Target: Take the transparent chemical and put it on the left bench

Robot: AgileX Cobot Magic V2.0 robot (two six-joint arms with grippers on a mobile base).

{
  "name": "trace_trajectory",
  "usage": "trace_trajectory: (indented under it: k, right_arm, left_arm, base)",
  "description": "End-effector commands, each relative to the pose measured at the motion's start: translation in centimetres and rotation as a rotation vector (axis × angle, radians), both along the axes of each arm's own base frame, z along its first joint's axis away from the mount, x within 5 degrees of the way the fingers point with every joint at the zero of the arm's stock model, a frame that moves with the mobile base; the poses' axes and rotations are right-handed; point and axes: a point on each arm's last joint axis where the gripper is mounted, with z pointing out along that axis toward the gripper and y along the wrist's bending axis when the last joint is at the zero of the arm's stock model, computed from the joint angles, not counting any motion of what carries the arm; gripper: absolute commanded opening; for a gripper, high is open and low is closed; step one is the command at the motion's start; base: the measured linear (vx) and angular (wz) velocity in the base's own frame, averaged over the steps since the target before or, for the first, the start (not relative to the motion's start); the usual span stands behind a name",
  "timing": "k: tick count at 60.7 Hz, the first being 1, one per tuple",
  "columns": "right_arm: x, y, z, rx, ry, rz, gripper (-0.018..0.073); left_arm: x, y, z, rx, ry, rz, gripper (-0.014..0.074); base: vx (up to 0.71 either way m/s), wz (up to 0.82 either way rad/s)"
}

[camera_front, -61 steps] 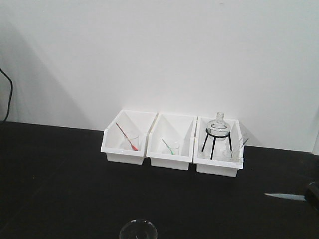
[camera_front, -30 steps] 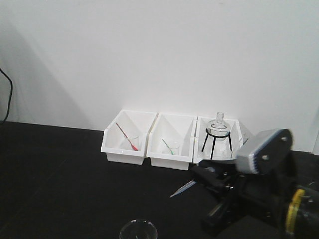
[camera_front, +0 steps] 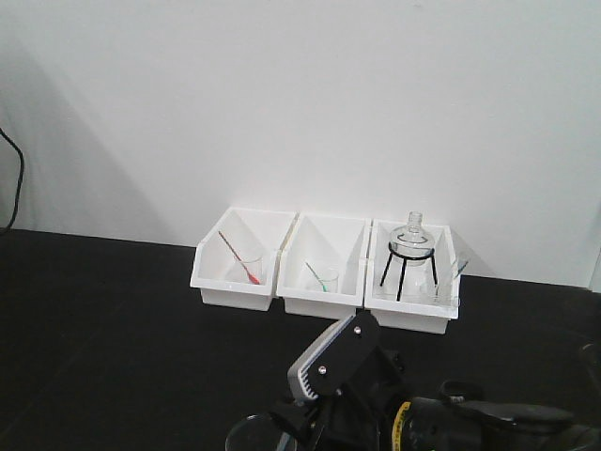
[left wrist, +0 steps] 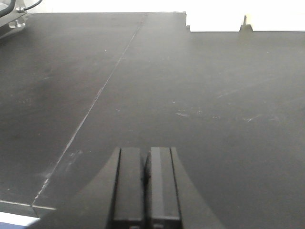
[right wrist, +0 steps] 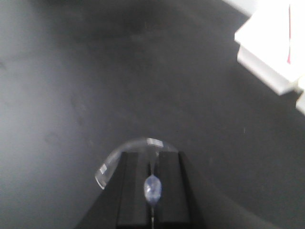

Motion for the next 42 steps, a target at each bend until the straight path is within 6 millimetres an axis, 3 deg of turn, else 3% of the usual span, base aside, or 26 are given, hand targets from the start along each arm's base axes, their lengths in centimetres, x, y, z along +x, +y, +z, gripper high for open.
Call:
trace_trajectory:
  k: [1, 16, 24, 35, 42]
  right_arm:
    - [0.3, 0.4, 1.5, 0.046, -0.037, 0.017, 0.0096]
    - [0.4, 0.8, 0.8, 0.061, -0.016, 0.045, 0.0428]
    - [0.3, 0.9, 0.9, 0.067, -0.015, 0.048, 0.0558]
    - [0.1, 0.7, 1.4, 0.079, -0.025, 0.050, 0.0580]
    - [-0.4, 0.4, 2.8, 0.102, -0.060, 0.050, 0.0579]
  left_arm:
    - [-0.1, 0.0, 0.3, -0.014, -0.081, -0.001, -0.0003]
    - [-0.1, 0.0, 0.3, -0.014, -0.081, -0.001, -0.0003]
    - [-0.1, 0.0, 0.3, -0.014, -0.081, -0.001, -0.0003]
    - [-0.1, 0.0, 0.3, -0.014, -0.081, -0.001, -0.0003]
    - [-0.1, 0.0, 0.3, -0.014, -0.081, -0.001, -0.0003]
  base:
    - [0.00, 0.00]
    - [0.00, 0.00]
    - [0.00, 0.00]
    - [0.00, 0.00]
    - [0.00, 0.00]
